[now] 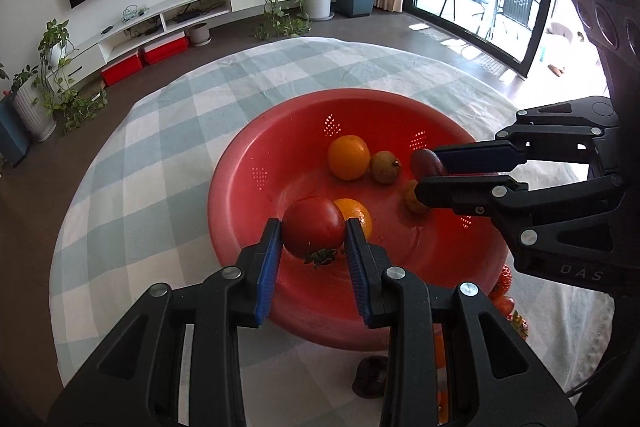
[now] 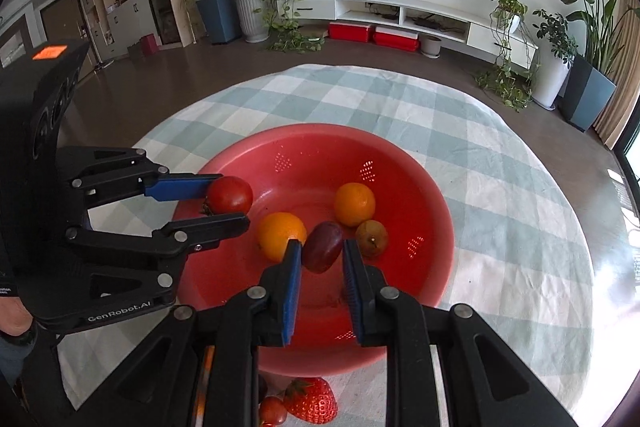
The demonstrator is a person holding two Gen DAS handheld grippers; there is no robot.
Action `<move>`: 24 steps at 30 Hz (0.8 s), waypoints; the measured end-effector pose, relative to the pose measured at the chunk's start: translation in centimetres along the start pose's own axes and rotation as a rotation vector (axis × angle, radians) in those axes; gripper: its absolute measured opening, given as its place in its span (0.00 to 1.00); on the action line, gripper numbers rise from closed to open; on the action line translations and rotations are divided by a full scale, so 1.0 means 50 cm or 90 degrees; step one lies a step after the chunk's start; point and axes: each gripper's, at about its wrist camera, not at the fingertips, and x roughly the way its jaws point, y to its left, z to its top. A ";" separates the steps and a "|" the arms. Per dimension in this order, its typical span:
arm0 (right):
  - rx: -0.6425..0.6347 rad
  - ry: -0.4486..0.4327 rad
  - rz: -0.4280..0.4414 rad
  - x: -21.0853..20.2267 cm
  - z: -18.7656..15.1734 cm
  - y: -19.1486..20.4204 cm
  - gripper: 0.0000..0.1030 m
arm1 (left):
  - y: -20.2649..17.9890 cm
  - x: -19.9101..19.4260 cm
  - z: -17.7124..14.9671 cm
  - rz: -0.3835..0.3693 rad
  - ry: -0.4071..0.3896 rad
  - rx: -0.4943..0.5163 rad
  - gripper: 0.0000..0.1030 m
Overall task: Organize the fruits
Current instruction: 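Carry the tomato and grape into the red colander and open both grippers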
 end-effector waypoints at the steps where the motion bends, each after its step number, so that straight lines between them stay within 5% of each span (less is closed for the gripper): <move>1: -0.002 0.005 -0.002 0.008 -0.002 -0.002 0.22 | -0.002 0.007 -0.002 0.000 0.003 0.004 0.29; 14: -0.003 0.018 -0.001 0.052 -0.009 -0.007 0.23 | -0.018 0.029 -0.007 0.015 -0.002 0.026 0.31; 17: 0.001 0.020 -0.004 0.051 -0.008 -0.009 0.25 | -0.026 0.025 -0.008 0.014 -0.008 0.030 0.55; 24: -0.004 0.002 -0.018 0.023 -0.006 -0.008 0.34 | -0.016 -0.005 -0.007 0.025 -0.026 0.013 0.63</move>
